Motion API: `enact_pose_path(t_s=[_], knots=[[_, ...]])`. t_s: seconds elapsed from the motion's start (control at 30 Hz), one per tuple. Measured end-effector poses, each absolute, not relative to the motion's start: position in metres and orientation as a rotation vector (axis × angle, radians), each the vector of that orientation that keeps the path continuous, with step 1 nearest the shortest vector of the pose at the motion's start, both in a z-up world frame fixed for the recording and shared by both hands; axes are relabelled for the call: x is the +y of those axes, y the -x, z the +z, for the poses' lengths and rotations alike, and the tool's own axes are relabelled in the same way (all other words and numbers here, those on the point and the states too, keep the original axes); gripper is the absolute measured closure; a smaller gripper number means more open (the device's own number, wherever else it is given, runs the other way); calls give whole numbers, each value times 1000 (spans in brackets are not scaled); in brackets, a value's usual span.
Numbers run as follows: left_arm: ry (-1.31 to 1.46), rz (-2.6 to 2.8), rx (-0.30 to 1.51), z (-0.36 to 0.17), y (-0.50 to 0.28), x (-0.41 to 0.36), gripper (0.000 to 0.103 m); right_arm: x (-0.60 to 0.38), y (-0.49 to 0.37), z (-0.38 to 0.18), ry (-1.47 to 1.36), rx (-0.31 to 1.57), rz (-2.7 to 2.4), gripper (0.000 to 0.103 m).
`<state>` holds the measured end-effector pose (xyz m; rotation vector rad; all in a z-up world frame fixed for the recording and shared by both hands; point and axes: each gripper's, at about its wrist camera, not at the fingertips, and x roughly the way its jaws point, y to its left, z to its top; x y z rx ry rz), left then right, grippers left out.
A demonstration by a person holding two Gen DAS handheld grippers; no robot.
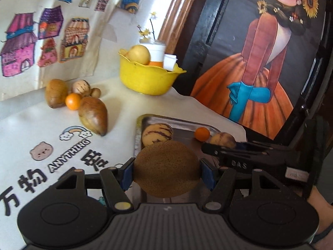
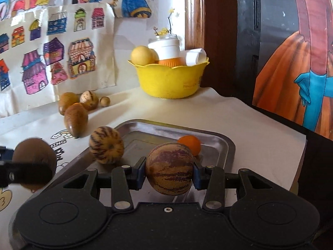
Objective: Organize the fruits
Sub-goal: 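Carry the kiwi and pepino over the metal tray and release both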
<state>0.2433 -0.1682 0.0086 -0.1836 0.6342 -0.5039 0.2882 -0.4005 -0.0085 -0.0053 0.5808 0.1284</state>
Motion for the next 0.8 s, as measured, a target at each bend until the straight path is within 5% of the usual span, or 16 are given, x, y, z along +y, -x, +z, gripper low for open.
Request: enact_pose_path(t_s=[0.8], knots=[[97, -488, 677, -9, -251, -190, 34, -402, -303, -14, -2, 631, 112, 55]])
